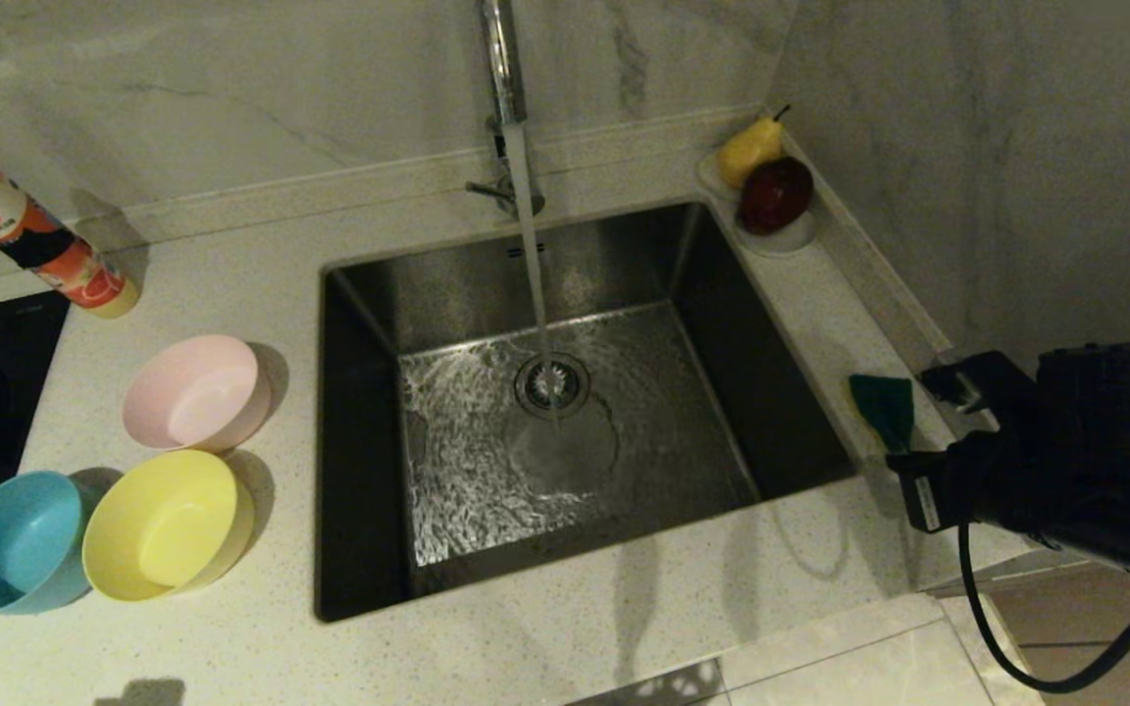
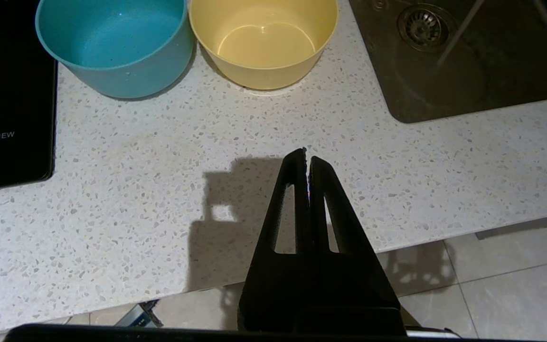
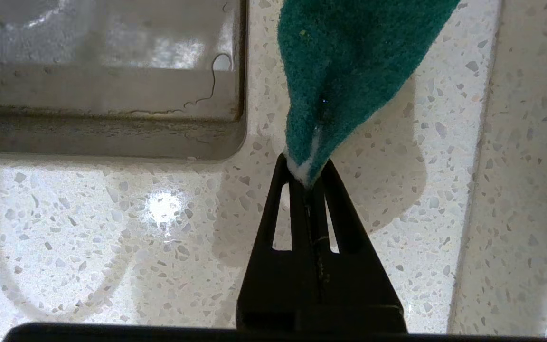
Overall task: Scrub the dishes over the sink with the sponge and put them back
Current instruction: Pick up a bowl and the sponge
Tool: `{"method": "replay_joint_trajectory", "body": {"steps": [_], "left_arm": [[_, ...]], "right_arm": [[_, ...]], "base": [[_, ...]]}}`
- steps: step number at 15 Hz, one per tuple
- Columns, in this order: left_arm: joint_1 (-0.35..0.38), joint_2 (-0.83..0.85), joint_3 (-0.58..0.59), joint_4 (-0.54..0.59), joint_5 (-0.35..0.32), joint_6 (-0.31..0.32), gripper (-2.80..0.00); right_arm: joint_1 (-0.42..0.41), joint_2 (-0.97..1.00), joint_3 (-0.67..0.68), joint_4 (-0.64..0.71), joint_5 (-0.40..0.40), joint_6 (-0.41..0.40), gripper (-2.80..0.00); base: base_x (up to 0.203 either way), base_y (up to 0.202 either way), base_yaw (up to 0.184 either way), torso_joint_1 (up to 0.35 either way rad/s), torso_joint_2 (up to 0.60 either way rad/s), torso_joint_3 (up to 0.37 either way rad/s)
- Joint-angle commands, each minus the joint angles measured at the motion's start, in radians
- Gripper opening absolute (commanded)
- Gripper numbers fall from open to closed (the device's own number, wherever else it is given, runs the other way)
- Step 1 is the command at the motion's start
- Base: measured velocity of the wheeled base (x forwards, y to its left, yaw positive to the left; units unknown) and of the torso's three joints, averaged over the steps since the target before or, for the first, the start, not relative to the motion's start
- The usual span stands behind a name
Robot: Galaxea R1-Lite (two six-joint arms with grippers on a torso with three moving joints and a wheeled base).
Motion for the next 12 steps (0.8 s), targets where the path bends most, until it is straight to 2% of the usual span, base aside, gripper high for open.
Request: {"method": "replay_joint_trajectory", "body": {"steps": [1,6,9,12], "left_arm": [[0.001,0.001,0.000,0.000,0.000,0.000,-2.80],[0.000,0.000,0.000,0.000,0.000,0.000,-2.80],[-0.001,0.000,0.000,0.000,0.000,0.000,-2.80],[0.000,0.001,0.000,0.000,0.000,0.000,-2.80]], "right_arm": [[0.001,-0.009,-0.004,-0.002,-0.001,-0.001,-2.80],[0.001,-0.120,-0.031,0.027,0.001,-0.001,-2.80],[0.011,-0.217,-0.060,0.169,0.015,0.001,-2.80],[0.027,-0.300,-0.071,0.301,0.105,0.005,-2.80]], "base": [[0.000,0.000,0.000,0.000,0.00,0.000],[0.000,0.000,0.000,0.000,0.00,0.000],[0.000,0.000,0.000,0.000,0.00,0.000],[0.000,0.000,0.000,0.000,0.00,0.000]]}}
